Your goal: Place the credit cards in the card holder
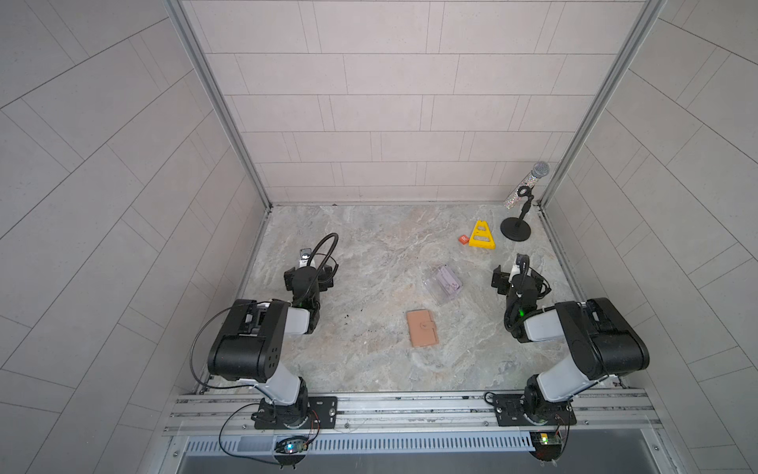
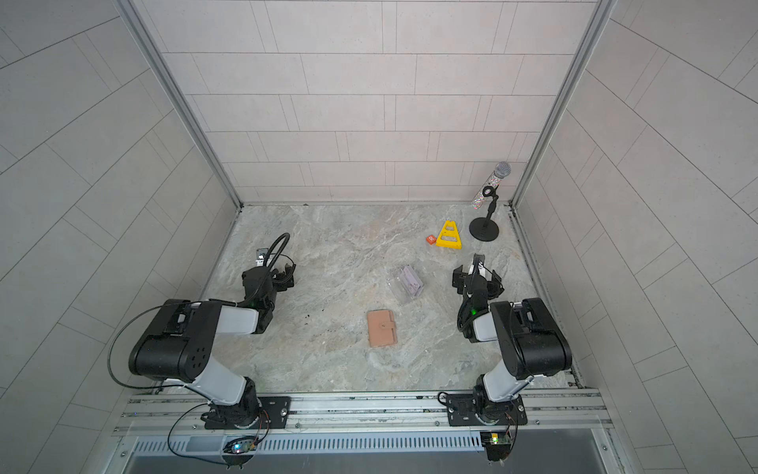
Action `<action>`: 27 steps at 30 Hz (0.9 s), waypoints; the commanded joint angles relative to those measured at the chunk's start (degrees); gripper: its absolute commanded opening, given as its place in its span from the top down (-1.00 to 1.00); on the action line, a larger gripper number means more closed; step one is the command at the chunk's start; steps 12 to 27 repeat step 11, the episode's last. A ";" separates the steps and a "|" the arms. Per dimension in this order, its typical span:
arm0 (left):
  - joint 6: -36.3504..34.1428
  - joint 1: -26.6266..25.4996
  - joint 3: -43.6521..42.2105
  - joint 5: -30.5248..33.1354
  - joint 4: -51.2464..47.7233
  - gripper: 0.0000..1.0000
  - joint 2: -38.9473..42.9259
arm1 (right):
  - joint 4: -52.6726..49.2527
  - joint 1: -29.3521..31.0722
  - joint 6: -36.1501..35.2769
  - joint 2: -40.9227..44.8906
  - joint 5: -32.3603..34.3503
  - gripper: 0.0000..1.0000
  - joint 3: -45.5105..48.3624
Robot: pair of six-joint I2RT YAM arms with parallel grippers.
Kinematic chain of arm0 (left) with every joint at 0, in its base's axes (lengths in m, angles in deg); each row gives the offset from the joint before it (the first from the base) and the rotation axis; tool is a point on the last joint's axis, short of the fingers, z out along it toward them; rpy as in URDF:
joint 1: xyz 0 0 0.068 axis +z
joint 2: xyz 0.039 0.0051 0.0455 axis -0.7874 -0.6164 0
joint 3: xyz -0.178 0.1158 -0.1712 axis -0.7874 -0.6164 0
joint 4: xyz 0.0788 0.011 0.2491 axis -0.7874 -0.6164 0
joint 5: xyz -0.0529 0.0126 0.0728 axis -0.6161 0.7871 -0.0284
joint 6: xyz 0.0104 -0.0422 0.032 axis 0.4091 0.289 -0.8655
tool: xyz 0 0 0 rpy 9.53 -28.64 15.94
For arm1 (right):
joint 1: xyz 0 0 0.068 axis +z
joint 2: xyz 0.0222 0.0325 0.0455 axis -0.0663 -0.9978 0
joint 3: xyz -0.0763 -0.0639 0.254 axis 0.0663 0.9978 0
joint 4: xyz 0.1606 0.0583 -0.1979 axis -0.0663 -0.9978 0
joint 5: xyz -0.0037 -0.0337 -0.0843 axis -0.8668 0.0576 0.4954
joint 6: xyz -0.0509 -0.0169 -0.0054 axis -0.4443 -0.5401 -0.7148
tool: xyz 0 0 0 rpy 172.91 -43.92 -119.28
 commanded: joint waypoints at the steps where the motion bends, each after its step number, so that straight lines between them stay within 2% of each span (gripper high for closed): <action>1: 0.34 0.14 -0.26 -0.56 1.84 -1.00 0.19 | 1.50 0.40 -0.91 -0.17 0.89 -0.99 -0.37; 27: 0.35 0.22 -0.32 -0.52 1.88 -1.00 0.19 | 1.63 0.35 -1.03 -0.31 0.92 -0.99 -0.28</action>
